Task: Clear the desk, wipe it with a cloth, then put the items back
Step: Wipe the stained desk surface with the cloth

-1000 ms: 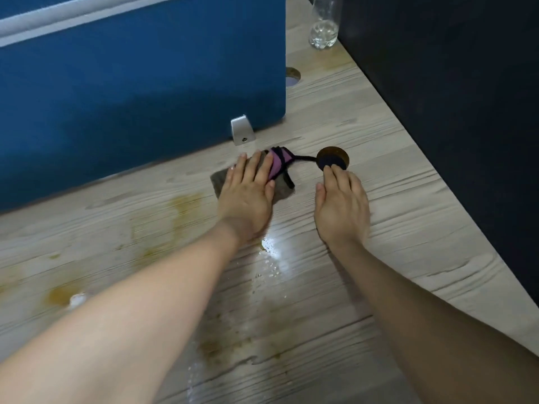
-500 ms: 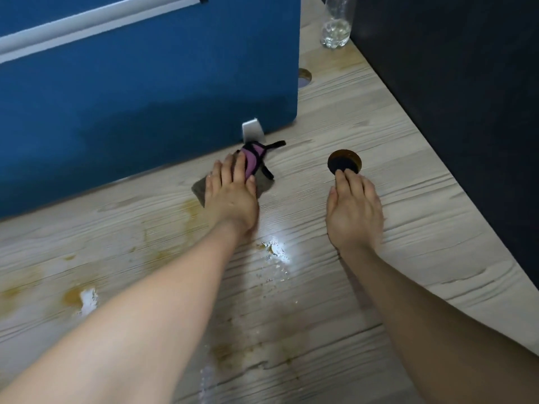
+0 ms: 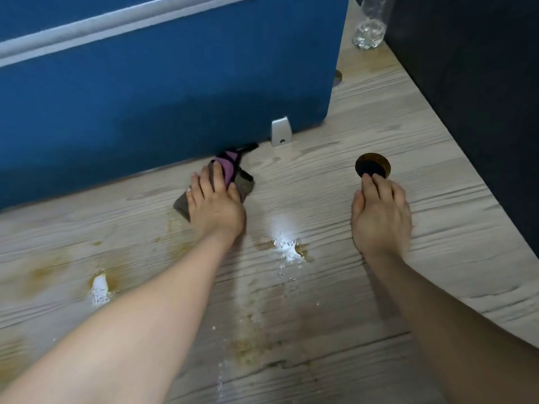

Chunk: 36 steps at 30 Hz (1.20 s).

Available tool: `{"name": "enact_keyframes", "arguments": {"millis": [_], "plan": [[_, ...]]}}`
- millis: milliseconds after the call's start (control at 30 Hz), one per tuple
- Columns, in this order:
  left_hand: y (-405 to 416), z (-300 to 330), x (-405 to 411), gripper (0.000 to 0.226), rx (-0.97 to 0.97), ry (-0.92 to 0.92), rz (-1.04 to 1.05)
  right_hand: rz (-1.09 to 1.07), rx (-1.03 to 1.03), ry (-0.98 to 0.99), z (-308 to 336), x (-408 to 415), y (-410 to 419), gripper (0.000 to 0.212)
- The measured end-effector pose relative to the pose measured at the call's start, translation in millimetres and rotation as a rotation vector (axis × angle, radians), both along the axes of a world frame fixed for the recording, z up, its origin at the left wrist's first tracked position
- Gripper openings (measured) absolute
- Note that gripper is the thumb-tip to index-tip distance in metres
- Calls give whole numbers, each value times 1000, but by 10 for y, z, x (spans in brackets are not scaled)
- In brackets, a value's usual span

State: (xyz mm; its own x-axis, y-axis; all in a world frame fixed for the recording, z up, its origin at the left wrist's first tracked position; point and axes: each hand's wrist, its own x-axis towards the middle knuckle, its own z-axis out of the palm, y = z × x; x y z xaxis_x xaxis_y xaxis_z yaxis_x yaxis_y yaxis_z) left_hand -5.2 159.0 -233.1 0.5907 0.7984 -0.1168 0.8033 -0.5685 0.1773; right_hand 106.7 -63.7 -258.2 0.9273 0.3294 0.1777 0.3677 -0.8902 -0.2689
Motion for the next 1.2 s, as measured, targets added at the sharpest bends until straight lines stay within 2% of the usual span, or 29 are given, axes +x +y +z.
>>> {"name": "enact_keyframes", "arguments": {"millis": [67,167,267,300,367,467,533,700,800,867,967,1033,1100,1200], "plan": [[-237,-9,97,56,-7,-12,-36,4,5,-1,-5,1,2,45],[-508,10,85,55,-39,-29,-239,2,0,19,6,3,-4,42],[-142,28,-33,54,-45,-19,-407,2,2,-3,9,-5,-1,42],[51,26,-73,54,-23,-12,-369,1,8,-10,3,3,-2,42],[361,33,-155,54,-2,17,-159,-5,14,-9,-3,1,5,42],[283,-19,-113,55,7,37,32,-10,5,-11,-4,3,3,42],[45,-31,-24,56,19,7,-5,-8,-2,-1,-2,8,5,42],[-636,12,127,54,-18,-44,-361,-8,7,-9,-7,-4,7,41],[-462,11,87,54,-79,-18,-536,-8,12,-14,-16,2,11,43],[-112,11,-1,55,-57,-4,-475,-5,13,-7,-17,10,13,43],[245,-7,-71,55,-38,3,-143,2,7,-16,-13,15,3,42],[141,3,-30,56,-16,20,-42,-3,2,-9,-14,12,-9,42],[-184,5,51,56,-27,-3,-110,-5,-15,-15,-16,5,-7,42],[-858,28,83,55,-48,-75,-381,-2,-19,8,10,6,6,42]]}}
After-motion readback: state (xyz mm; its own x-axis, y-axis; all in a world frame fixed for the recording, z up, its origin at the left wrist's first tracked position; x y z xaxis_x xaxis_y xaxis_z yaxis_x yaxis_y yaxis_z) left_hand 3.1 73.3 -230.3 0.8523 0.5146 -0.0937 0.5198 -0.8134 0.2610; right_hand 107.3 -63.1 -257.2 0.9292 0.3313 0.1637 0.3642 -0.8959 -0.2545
